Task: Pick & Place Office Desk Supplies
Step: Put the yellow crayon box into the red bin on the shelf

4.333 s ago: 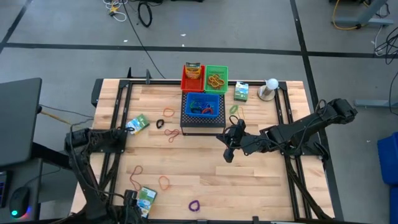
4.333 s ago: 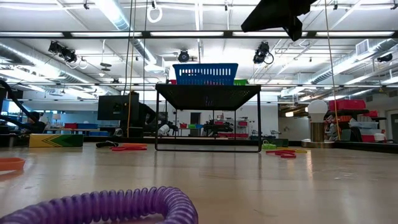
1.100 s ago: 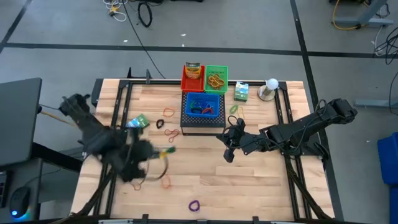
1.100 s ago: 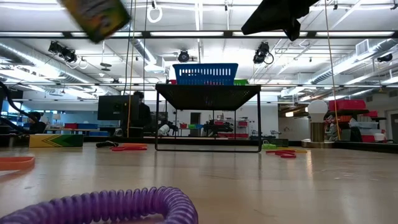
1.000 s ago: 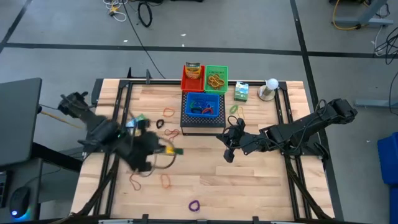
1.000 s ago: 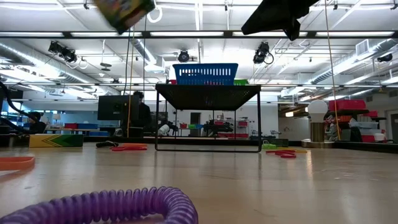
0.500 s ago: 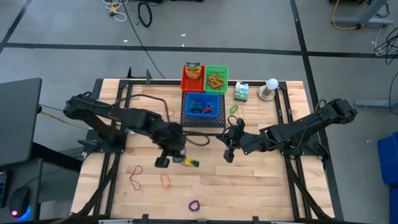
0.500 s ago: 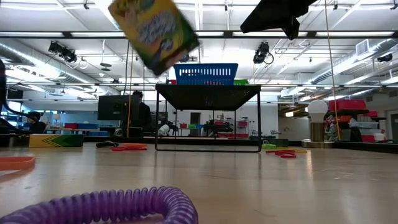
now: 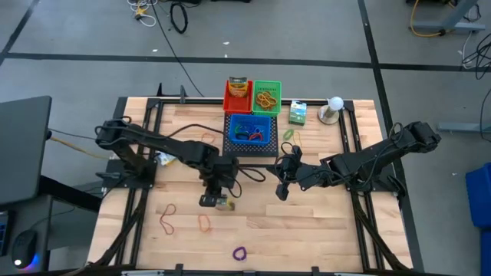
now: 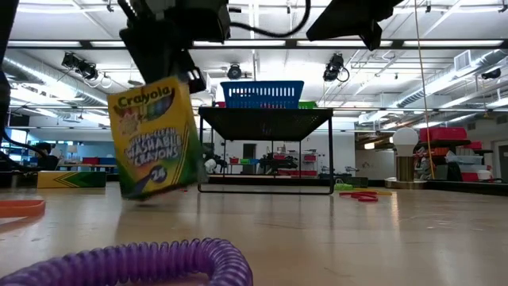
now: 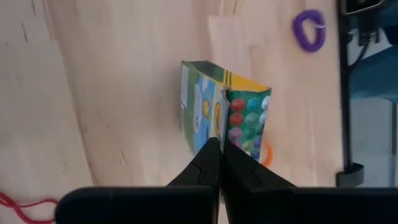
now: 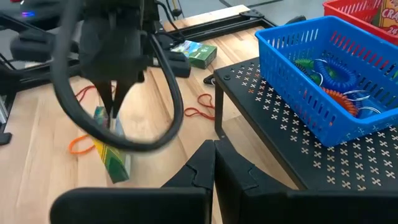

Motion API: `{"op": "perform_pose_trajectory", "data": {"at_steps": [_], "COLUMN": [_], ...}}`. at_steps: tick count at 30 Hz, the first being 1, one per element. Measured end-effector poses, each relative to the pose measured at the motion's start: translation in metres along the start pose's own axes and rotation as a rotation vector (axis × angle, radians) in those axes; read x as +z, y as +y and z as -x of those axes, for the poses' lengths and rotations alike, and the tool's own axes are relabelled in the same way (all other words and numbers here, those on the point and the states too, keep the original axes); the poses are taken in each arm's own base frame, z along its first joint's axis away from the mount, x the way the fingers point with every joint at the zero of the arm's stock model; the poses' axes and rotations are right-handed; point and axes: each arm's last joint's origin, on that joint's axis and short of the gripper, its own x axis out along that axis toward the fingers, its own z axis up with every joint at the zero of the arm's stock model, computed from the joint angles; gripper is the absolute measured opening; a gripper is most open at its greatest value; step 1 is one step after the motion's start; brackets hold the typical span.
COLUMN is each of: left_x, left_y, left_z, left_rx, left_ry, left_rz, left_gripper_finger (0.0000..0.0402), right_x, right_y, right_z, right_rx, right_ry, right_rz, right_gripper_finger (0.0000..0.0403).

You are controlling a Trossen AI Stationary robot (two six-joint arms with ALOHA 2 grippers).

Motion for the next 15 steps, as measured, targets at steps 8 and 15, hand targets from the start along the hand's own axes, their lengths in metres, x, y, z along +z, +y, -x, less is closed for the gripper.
{"op": "perform_pose_trajectory", "data": {"at_steps": [8,15], "left_x": [0.005,0.007], "left_y": [0.005,0.012], "left_z": [-0.009,-0.008], "left_rx": [0.038,0.093], "left_ry": [-0.012,-0.036], "left_rz": [0.005,0.062], "left_gripper_finger": [0.0008,0.0043], "right_x": [0.0,0.0], "right_y": [0.0,0.0], "right_z": [0.0,0.0], "right_rx": [0.0,-0.001], "right_ry": [0.0,0.0], "right_rz": [0.003,0.007], "right_gripper_finger": [0.0011,0.0011]}}
